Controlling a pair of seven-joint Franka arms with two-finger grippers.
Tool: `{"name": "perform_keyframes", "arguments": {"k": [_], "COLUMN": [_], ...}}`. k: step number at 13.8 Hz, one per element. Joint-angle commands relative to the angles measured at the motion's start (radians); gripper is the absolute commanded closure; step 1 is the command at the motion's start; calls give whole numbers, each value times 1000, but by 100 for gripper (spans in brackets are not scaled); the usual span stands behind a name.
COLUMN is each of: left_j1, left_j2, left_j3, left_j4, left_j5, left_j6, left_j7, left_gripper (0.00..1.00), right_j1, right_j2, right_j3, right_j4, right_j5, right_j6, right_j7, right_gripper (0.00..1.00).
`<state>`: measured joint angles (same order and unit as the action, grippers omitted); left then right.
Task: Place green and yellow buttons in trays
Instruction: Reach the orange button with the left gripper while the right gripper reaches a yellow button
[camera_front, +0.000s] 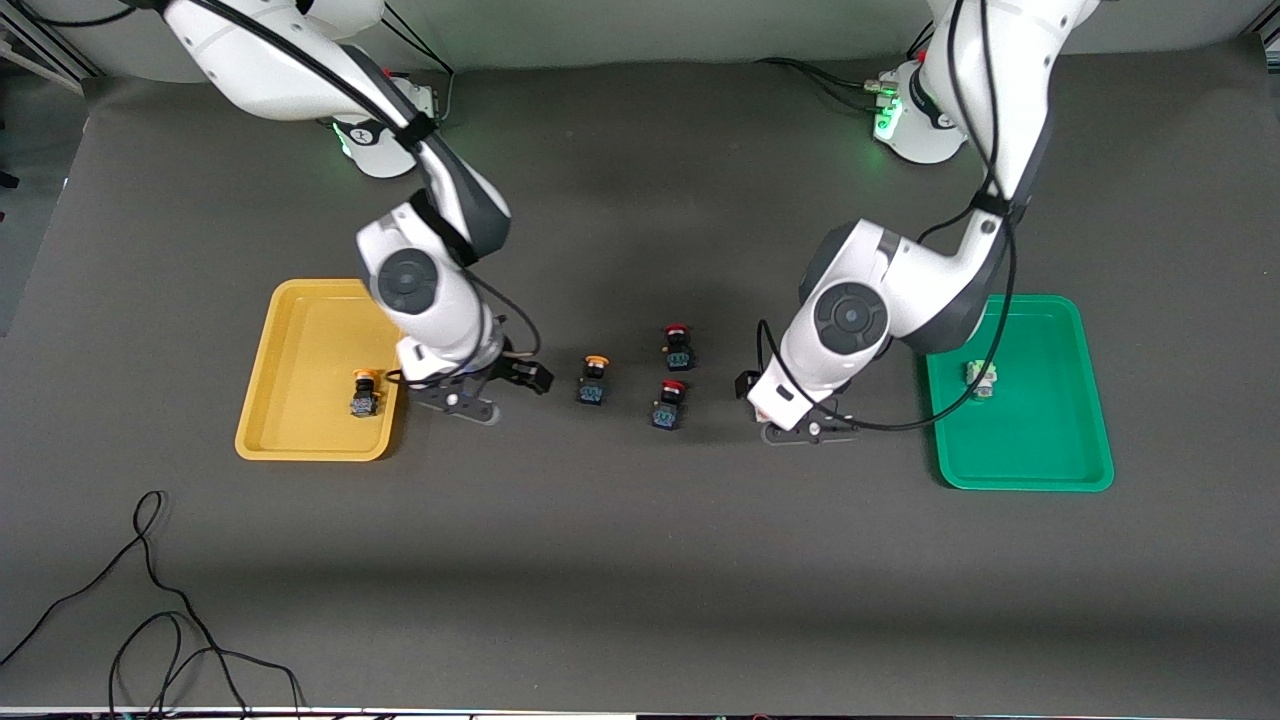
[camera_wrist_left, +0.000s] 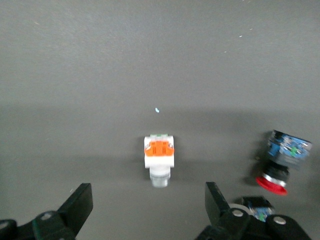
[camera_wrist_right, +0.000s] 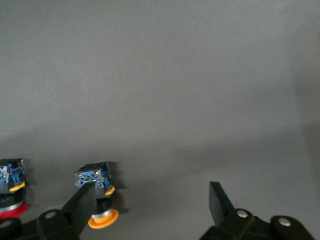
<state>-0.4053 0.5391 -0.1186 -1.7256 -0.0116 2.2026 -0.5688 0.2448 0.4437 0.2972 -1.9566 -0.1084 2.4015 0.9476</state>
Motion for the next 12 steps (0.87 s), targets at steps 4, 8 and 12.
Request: {"name": "perform_keyframes", "arguments": {"k": [4,8,12], "left_j1": [-33,-33,-24], "left_j2": [137,136,121], "left_j3": [14,13,14], "left_j4": [8,-2,1], "left_j5": [13,10,9], "left_j6": [103,98,78], "left_j7": [-6,-23,-37], "left_gripper": [0,44,79], "right_j1": [122,162,168], "right_j2": [225,273,291], "right_j3": [-3,-26,-29], "right_j4": [203,235,242], "right_j5": [-137,-154,-215], "right_j6": [5,8,8], "right_j7": [181,201,214], "right_gripper": [0,0,21]}}
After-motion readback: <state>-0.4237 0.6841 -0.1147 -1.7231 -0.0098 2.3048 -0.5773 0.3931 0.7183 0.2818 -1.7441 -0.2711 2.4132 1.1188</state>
